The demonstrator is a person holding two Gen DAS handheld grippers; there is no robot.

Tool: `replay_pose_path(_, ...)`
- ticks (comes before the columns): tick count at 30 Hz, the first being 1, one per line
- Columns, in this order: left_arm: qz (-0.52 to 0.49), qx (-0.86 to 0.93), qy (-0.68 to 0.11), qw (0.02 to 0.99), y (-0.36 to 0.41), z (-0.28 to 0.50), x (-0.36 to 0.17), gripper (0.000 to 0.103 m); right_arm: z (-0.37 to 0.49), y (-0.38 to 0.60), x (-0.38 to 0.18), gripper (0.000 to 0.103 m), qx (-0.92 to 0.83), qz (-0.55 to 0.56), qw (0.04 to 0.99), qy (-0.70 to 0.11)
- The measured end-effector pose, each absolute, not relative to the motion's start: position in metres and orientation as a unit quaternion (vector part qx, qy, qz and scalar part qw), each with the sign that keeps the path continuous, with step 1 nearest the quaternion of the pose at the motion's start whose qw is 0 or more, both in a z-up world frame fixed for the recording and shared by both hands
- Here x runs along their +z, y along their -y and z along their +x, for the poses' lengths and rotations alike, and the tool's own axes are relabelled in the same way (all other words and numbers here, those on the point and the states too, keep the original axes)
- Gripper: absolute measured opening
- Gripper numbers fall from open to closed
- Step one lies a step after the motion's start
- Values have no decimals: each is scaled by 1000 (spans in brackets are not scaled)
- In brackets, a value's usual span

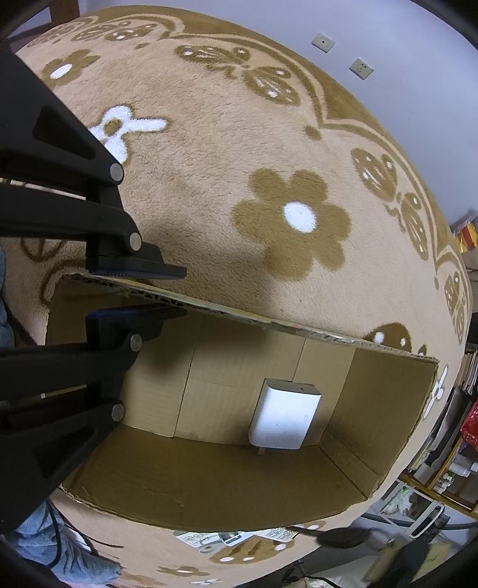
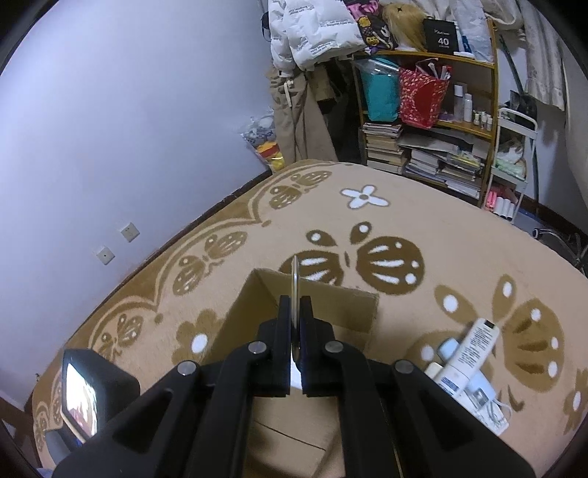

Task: Organize rigid objects
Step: 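Carry the keys with the right tool and drop them into the box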

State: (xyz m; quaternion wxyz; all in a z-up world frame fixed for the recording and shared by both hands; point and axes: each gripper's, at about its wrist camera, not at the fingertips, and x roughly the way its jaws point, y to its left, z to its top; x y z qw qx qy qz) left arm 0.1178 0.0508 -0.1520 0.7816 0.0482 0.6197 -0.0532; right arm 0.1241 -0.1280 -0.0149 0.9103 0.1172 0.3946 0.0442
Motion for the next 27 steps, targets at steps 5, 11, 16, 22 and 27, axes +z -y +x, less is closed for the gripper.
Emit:
replay_pose_path(5, 48, -53, -621, 781, -52, 119, -153, 12, 131, 123, -7, 5, 53, 123, 913, -386)
replay_pose_path(11, 44, -55, -621, 780, -53, 120, -154, 12, 140, 116, -19, 5, 55, 117, 907, -400)
replay_pose_path(16, 44, -55, -621, 780, -53, 120, -154, 12, 143, 110, -54, 5, 36, 93, 888, -450)
replay_pose_path(22, 44, -55, -622, 780, -53, 120, -155, 13, 135, 116, -82, 6, 29, 86, 873, -479)
replay_pose_path(27, 45, -54, -621, 780, -53, 119, -155, 13, 128, 124, -78, 17, 24, 84, 875, -476)
